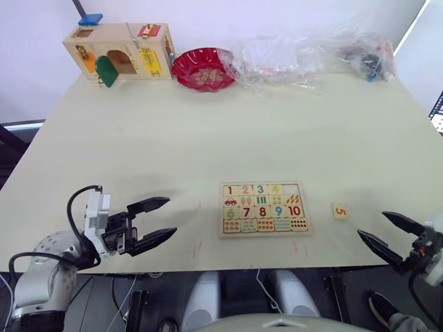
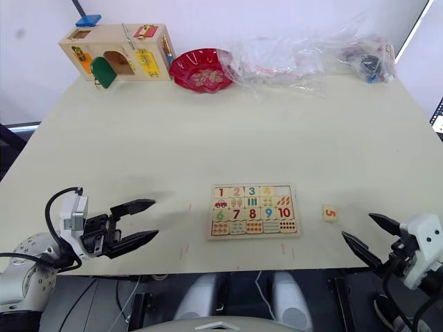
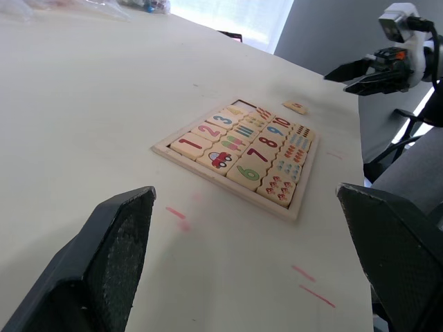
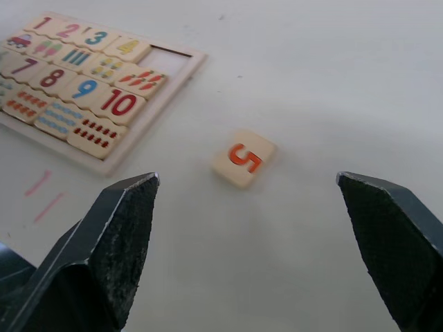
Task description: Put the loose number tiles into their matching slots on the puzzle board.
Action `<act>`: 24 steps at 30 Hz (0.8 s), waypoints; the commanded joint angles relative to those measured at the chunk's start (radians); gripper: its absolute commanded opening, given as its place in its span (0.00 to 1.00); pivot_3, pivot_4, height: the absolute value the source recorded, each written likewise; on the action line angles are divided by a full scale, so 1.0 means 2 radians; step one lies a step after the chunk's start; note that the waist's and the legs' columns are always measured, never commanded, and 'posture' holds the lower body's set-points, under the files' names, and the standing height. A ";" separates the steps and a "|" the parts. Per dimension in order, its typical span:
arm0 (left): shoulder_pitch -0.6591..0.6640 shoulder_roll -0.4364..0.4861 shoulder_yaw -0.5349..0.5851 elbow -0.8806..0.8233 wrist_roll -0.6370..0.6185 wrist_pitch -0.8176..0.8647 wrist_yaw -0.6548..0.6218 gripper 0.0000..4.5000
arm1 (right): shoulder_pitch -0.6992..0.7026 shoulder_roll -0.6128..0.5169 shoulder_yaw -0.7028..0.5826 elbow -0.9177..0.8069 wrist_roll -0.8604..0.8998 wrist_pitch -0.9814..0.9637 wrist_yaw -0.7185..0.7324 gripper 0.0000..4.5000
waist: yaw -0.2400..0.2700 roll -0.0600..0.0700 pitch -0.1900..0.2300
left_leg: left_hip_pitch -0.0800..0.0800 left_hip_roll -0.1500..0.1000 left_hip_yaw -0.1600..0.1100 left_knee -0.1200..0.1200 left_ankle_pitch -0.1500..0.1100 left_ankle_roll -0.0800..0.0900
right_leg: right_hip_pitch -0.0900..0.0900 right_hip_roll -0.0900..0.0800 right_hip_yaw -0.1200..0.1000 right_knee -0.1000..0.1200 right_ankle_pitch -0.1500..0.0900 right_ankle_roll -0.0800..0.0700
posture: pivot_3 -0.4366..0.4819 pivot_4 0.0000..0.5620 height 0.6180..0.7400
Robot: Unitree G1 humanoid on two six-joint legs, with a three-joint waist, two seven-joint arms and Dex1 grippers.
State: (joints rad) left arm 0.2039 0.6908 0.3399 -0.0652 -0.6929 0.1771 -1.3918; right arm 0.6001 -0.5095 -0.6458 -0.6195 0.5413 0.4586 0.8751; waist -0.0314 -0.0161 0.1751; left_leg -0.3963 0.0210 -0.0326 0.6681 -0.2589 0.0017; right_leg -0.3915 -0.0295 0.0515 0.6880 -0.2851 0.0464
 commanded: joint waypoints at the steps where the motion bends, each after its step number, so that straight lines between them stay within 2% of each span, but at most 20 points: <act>1: 0.021 -0.004 0.016 0.003 0.004 -0.017 0.000 1.00 | 0.030 0.009 -0.028 0.006 0.004 -0.031 0.002 0.99 | 0.000 0.000 0.000 | 0.000 0.000 0.000 0.000 0.000 0.000 | 0.000 0.000 0.000 -0.001 0.000 0.000 | 0.48 0.27 1.00; 11: 0.009 -0.007 0.009 0.016 0.011 -0.022 0.004 1.00 | 0.042 0.001 -0.022 0.028 0.006 -0.047 -0.005 0.99 | 0.002 0.000 -0.001 | -0.001 0.001 0.000 0.000 0.000 0.000 | 0.000 0.001 0.000 -0.003 0.000 0.000 | 0.48 0.27 1.00; 24: 0.004 -0.001 0.020 0.016 -0.001 -0.021 -0.006 1.00 | 0.034 0.000 0.000 -0.008 0.014 -0.026 -0.038 0.99 | 0.004 0.000 -0.001 | -0.001 0.001 0.000 0.000 0.000 0.000 | 0.001 0.000 0.000 -0.004 0.000 0.000 | 0.48 0.27 1.00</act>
State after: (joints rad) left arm 0.2148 0.6754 0.3470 -0.0269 -0.6713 0.1438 -1.3936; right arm 0.6694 -0.5057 -0.6398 -0.5905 0.5511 0.3984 0.8187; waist -0.0233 -0.0171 0.1738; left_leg -0.3979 0.0223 -0.0330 0.6672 -0.2589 0.0017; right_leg -0.3900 -0.0285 0.0509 0.6807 -0.2846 0.0466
